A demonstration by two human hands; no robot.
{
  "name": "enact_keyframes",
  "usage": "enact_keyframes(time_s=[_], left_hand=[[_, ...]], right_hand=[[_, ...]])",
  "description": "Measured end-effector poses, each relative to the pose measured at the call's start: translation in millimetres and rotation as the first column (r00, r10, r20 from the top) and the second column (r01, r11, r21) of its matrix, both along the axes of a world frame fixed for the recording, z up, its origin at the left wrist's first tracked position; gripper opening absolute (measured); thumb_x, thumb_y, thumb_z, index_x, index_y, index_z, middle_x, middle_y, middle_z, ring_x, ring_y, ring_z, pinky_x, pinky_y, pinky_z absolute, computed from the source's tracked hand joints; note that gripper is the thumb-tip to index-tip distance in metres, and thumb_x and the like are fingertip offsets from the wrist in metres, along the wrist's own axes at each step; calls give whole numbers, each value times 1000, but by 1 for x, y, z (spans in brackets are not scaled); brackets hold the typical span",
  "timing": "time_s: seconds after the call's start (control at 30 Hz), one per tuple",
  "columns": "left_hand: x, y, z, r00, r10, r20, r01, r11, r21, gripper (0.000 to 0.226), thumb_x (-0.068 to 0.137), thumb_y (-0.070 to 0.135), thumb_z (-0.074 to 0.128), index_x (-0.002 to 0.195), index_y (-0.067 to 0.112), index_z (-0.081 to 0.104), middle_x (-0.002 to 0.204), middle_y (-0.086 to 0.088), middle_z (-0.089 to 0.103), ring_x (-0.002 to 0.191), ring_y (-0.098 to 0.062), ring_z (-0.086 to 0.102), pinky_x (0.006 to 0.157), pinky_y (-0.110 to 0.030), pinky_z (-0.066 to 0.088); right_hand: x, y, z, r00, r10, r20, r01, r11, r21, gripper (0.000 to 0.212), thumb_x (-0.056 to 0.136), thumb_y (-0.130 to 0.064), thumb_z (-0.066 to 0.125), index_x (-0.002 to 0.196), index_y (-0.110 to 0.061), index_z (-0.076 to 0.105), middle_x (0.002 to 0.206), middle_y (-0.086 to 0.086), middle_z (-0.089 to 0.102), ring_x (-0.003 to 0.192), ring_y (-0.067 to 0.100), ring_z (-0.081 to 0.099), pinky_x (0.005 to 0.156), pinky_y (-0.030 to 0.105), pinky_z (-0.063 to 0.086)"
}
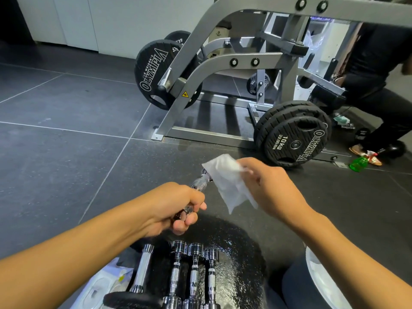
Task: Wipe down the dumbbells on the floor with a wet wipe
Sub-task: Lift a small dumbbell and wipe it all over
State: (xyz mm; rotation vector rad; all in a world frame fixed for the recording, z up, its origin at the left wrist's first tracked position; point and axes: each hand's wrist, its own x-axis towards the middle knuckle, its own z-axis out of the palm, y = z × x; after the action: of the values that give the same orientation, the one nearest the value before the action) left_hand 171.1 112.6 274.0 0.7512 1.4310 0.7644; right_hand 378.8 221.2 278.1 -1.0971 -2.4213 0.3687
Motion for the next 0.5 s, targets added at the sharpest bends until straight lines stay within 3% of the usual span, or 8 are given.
enact_keyframes(time_s=[0.07, 0.13, 0.2, 0.23, 0.33, 0.5], left_hand=[[1, -4, -1, 998, 17, -64, -12, 997, 73, 32, 82, 1, 51, 108, -9, 65, 51, -13, 47, 37, -18, 30, 40, -18, 26], [3, -6, -2, 998, 23, -65, -14, 991, 133, 29, 84, 1, 52, 107, -11, 63, 53, -15, 48, 37, -19, 31, 40, -19, 26], [5, -7, -4, 996, -2, -89, 20, 978, 207, 27, 88, 5, 54, 107, -15, 56, 53, -15, 49, 38, -19, 33, 39, -21, 27], [5, -8, -4, 993, -20, -120, 50, 967, 249, 27, 90, 7, 54, 106, -14, 54, 52, -14, 50, 39, -19, 34, 39, -21, 28], [9, -8, -4, 978, -68, -199, 135, 929, 346, 26, 87, 10, 55, 104, -10, 54, 49, -12, 51, 38, -19, 34, 39, -22, 29], [17, -9, 0, 956, -91, -280, 206, 886, 414, 9, 86, 9, 54, 89, 1, 57, 48, -12, 52, 37, -20, 32, 40, -23, 29]], right_hand=[[2, 6, -1, 973, -212, -90, 194, 964, -179, 18, 103, -24, 49, 94, -18, 64, 77, -2, 66, 67, 20, 60, 58, 32, 47], [4, 7, -4, 915, -362, -179, 257, 864, -432, 32, 100, -29, 49, 74, -12, 55, 68, -1, 55, 66, 23, 48, 59, 35, 38], [0, 4, -5, 811, -474, -344, 122, 711, -693, 34, 95, -35, 53, 74, -12, 66, 71, -1, 59, 69, 25, 52, 67, 47, 48], [-3, 2, -5, 745, -520, -418, 17, 641, -767, 33, 97, -35, 54, 86, -9, 72, 80, 2, 68, 75, 29, 62, 78, 55, 55], [-13, -5, 3, 575, -585, -572, -242, 546, -802, 32, 104, -28, 50, 116, -7, 71, 112, 14, 76, 99, 30, 73, 97, 54, 55], [-12, -9, 8, 528, -536, -659, -482, 449, -752, 52, 96, -30, 47, 135, 3, 59, 121, 15, 65, 109, 27, 60, 110, 54, 42]])
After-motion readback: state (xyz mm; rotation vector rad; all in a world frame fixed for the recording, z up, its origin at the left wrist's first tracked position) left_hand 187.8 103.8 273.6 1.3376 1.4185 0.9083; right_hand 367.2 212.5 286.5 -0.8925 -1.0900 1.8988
